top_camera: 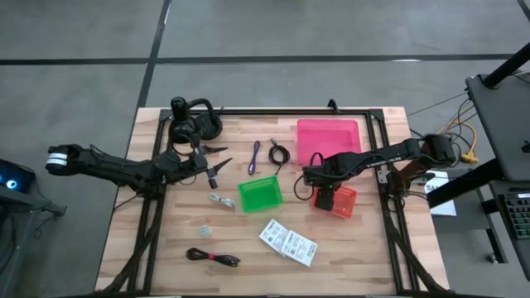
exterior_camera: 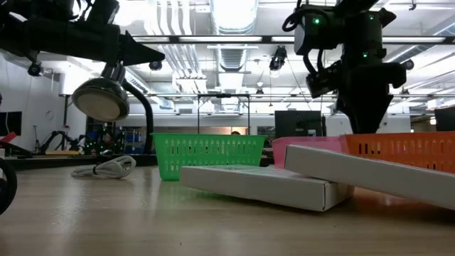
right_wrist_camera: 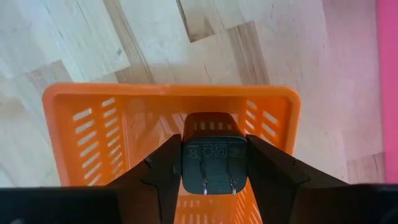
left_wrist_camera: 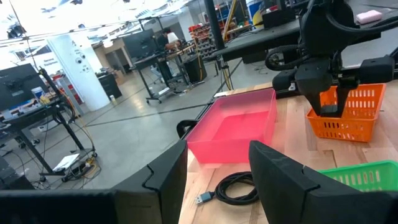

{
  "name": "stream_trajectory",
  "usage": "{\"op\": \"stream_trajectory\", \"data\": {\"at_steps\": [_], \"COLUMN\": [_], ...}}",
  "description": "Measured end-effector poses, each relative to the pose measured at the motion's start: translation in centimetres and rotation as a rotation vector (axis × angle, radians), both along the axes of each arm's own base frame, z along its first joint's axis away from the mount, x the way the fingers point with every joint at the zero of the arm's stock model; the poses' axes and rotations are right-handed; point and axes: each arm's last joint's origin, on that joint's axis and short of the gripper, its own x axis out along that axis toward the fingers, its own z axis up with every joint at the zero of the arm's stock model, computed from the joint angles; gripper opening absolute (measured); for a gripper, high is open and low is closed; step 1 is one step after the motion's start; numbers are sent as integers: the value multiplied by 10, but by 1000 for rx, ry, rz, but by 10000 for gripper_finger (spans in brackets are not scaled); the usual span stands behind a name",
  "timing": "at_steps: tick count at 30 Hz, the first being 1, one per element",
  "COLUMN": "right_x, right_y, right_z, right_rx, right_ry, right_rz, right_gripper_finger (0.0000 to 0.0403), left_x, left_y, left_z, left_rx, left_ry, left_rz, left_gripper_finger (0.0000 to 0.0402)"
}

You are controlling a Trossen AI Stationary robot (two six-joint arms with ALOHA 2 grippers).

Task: Pick and place items into bin
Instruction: Put the black charger adapter into the orange bin, then put the white charger adapter into the orange bin

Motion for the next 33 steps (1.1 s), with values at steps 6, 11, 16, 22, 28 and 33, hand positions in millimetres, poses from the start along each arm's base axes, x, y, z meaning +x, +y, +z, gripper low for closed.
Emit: {"op": "stream_trajectory", "data": {"at_steps": [6,11,16,22,28,33], "right_x": [1,1,1,3,5,13], "right_y": [0,0,0,0,0,-1], "right_z": [0,0,0,3,17,31], "right_rx": [-2,0,2,1,-2,-54], "right_ry": [-6,-11,-11,-16,14,-39], "right_rz": [-2,-18,-45,-18,-8,41], "right_gripper_finger": [159,178,186,187,187,187], "left_x": [0,0,0,0,0,0], "left_y": [0,0,0,0,0,0], "left_z": [0,0,0,0,0,0], "left_rx": [0,0,0,0,0,0], "left_ry": [0,0,0,0,0,0], "left_rz": [0,0,0,0,0,0], "left_gripper_finger": [158,158,158,158,158,158]}}
